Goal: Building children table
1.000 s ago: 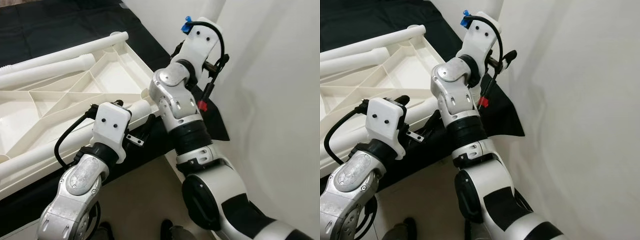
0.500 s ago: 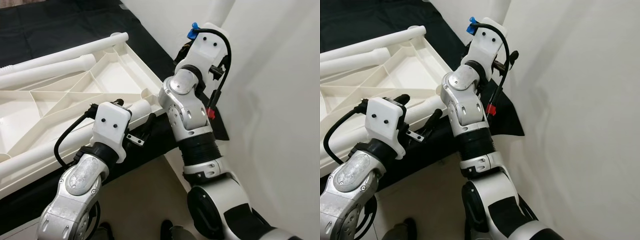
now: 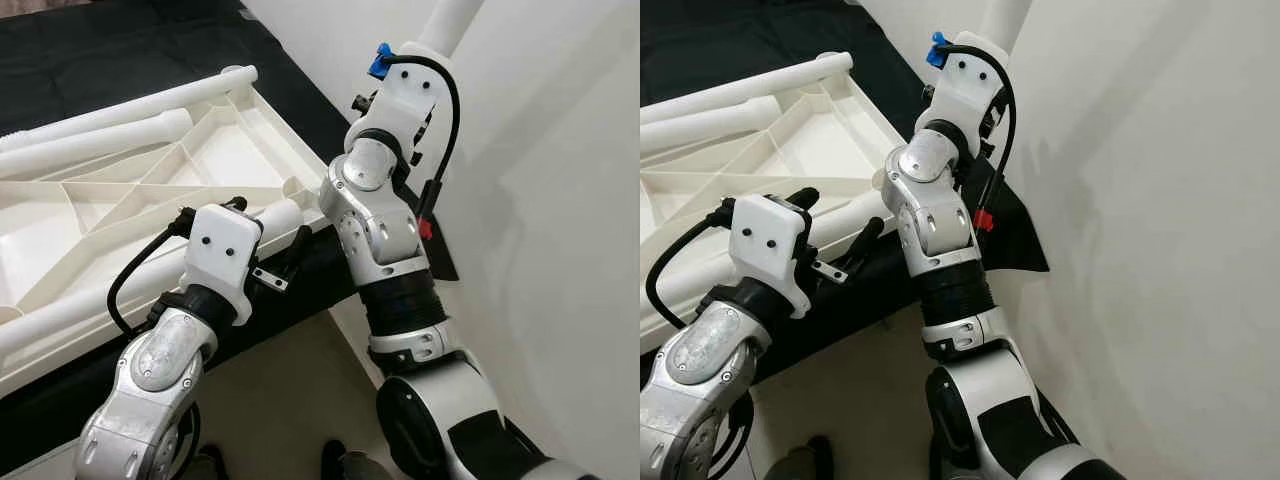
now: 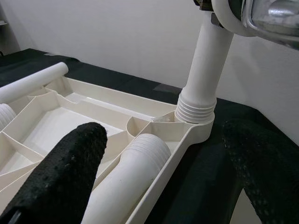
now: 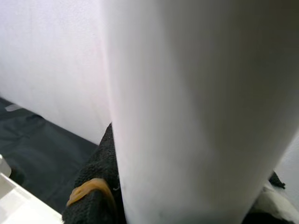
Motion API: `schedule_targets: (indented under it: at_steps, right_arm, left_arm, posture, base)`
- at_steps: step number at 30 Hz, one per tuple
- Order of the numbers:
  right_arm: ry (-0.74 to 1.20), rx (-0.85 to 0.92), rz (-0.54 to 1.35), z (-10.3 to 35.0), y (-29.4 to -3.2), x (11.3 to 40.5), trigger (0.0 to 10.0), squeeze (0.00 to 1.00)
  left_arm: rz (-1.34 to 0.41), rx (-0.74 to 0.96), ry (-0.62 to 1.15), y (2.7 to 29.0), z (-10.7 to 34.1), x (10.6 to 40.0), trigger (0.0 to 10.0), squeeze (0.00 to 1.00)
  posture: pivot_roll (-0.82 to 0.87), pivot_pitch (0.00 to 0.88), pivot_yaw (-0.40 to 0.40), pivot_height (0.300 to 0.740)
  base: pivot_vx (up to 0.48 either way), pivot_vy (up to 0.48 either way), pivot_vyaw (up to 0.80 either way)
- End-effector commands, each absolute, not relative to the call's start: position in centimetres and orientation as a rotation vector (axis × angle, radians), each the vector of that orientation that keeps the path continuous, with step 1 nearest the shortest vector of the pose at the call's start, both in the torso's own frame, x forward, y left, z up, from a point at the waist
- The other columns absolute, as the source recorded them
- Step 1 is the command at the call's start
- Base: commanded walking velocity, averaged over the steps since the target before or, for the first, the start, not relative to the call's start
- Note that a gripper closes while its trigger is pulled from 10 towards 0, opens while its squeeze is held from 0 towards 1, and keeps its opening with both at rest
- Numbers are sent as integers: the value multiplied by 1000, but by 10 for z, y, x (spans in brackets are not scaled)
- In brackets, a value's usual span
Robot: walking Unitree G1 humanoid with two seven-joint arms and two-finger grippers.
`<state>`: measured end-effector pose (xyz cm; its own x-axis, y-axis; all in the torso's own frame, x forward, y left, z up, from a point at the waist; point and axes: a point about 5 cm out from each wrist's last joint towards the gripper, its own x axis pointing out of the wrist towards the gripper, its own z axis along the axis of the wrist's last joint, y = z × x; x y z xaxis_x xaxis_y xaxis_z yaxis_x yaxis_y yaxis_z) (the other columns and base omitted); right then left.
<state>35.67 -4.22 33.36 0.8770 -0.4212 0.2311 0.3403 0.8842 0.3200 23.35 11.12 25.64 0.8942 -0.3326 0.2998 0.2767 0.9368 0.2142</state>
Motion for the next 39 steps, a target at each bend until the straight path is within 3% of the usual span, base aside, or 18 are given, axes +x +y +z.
schedule_targets:
  at_steps: [1, 8, 13, 14, 17, 18, 21, 25, 29, 32, 34, 39]
  right_arm:
    - [-220, 324, -317, 315, -17, 349, 0, 0]
    - [-272, 387, -234, 330, -15, 348, 0, 0]
    - [-419, 480, -138, 378, -32, 356, 0, 0]
    - [-436, 488, -74, 389, -38, 361, 2588, 0]
    - [-446, 494, -25, 396, -42, 364, 2588, 0]
    - [-481, 457, 27, 402, -51, 369, 10000, 0]
    - [-478, 398, 48, 401, -71, 380, 10000, 0]
    - [-632, 307, 272, 397, -90, 375, 10000, 0]
    - [-643, 180, 284, 374, -112, 380, 10000, 0]
    - [-638, 182, 315, 370, -117, 382, 10000, 0]
    - [-646, 148, 544, 365, -122, 379, 10000, 0]
    - [-635, 90, 648, 363, -128, 378, 10000, 0]
  left_arm:
    - [-320, 171, -337, 111, 254, 232, 10000, 0]
    - [-317, 174, -342, 111, 255, 234, 10000, 0]
    - [-332, 159, -327, 109, 252, 234, 10000, 0]
    - [-344, 156, -315, 106, 249, 234, 10000, 0]
    - [-352, 153, -307, 104, 246, 233, 10000, 0]
    - [-361, 150, -290, 101, 241, 233, 10000, 0]
    - [-371, 130, -249, 96, 230, 231, 10000, 0]
    - [-381, 112, -214, 91, 218, 229, 10000, 0]
    - [-379, 112, -194, 93, 210, 233, 10000, 0]
    - [-373, 113, -192, 95, 209, 234, 10000, 0]
    - [-406, 99, -166, 95, 202, 234, 10000, 0]
    - [-407, 113, -163, 97, 199, 236, 10000, 0]
  posture:
    - [50, 293, -125, 740]
    - [52, 284, -130, 740]
    - [50, 264, -133, 740]
    - [50, 258, -135, 740]
    - [50, 255, -135, 740]
    - [45, 242, -134, 740]
    - [43, 230, -132, 740]
    - [39, 215, -122, 740]
    - [36, 190, -110, 740]
    - [36, 186, -110, 740]
    - [39, 178, -104, 740]
    - [40, 164, -102, 740]
  base:
    - [0, 0, 0]
    - [0, 0, 0]
    - [0, 0, 0]
    - [0, 0, 0]
    - [0, 0, 0]
    - [0, 0, 0]
    - [0, 0, 0]
    - [0, 0, 0]
    - [0, 0, 0]
    - [0, 0, 0]
    - [0, 0, 0]
    - [0, 0, 0]
